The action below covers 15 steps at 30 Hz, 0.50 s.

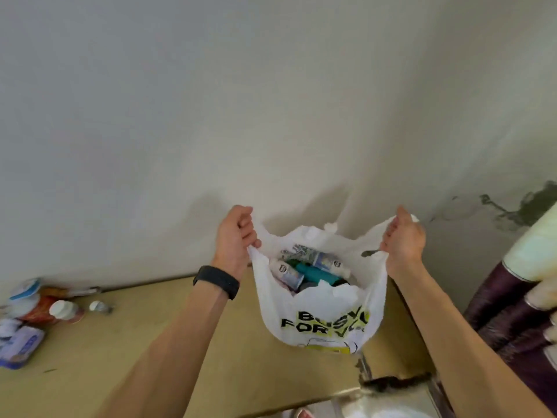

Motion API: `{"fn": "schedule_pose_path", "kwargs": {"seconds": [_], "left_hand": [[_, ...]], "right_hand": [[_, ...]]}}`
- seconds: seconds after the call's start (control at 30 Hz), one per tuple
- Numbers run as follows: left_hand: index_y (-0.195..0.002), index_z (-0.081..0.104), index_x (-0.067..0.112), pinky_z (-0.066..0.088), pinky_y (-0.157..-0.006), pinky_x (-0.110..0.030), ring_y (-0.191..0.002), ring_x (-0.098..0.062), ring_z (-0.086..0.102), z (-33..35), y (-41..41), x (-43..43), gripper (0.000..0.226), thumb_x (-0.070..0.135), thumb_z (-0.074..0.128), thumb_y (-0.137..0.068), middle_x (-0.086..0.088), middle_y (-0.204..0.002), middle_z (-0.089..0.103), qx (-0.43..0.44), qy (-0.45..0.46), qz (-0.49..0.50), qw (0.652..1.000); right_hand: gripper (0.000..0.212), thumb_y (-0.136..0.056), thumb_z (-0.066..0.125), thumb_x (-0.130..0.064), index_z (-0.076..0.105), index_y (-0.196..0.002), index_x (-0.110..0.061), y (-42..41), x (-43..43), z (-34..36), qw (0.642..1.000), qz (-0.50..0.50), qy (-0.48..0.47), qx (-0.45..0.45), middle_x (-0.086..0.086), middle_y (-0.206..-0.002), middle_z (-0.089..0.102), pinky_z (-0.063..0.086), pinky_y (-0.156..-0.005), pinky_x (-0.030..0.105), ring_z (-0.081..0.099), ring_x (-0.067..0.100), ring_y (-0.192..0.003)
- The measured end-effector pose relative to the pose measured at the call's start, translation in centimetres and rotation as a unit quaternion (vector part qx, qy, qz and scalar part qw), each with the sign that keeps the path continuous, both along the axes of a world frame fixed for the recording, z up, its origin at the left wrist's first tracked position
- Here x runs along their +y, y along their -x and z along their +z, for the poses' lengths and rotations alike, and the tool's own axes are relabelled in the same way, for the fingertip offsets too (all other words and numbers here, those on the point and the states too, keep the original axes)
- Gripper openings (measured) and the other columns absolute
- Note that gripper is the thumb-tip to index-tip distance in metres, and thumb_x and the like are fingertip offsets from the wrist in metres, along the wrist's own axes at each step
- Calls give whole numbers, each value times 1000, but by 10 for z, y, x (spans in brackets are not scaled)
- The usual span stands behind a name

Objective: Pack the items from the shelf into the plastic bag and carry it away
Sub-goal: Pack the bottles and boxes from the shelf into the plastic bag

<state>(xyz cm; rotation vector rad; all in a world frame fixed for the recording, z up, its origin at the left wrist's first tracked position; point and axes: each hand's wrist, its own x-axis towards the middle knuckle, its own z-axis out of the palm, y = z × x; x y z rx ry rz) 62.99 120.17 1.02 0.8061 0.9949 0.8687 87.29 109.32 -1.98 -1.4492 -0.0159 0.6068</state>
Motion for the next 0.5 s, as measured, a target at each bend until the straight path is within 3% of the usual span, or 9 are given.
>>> {"fn": "schedule_pose_path", "kwargs": {"seconds": [0.07,0.13,0.23,0.33,0.5], "left_hand": [[-55,30,24,15,-51,-31,-46,-13,12,28,-5,7,42,20,52,-91,7,-54,17,-21,-31,9,999],[-55,31,25,11,-51,-31,-47,-12,11,41,-6,7,43,20,54,-91,7,-56,17,-12,-49,-2,999],[-63,31,25,8,-46,-28,-48,-12,9,35,-2,-1,38,16,56,-90,4,-59,17,33,-48,-18,998],[-67,31,23,9,-47,-29,-47,-12,12,12,15,-13,37,14,59,-90,5,-57,22,110,-60,-37,991],[-72,35,17,24,-44,-26,-48,-13,27,-13,44,-22,35,21,66,-88,1,-64,38,257,-118,-68,957]], "right_hand": [[45,-95,52,-26,34,-55,-22,-12,10,35,999,13,-31,-18,-7,-43,30,20,-42,26,24,12,-38],[51,-95,53,-27,34,-47,-25,-11,12,52,996,58,-27,-54,-5,-42,30,22,-40,25,24,13,-36],[48,-96,53,-32,37,-52,-20,3,3,43,987,131,34,-91,-2,-43,34,29,-46,29,30,14,-35],[37,-96,56,-32,44,-63,-21,17,-16,20,970,189,112,-102,-11,-44,43,32,-46,24,40,4,-35],[24,-95,59,-37,55,-84,-17,24,-40,-14,937,253,192,-143,4,-82,58,38,-55,27,50,14,-63]]}}
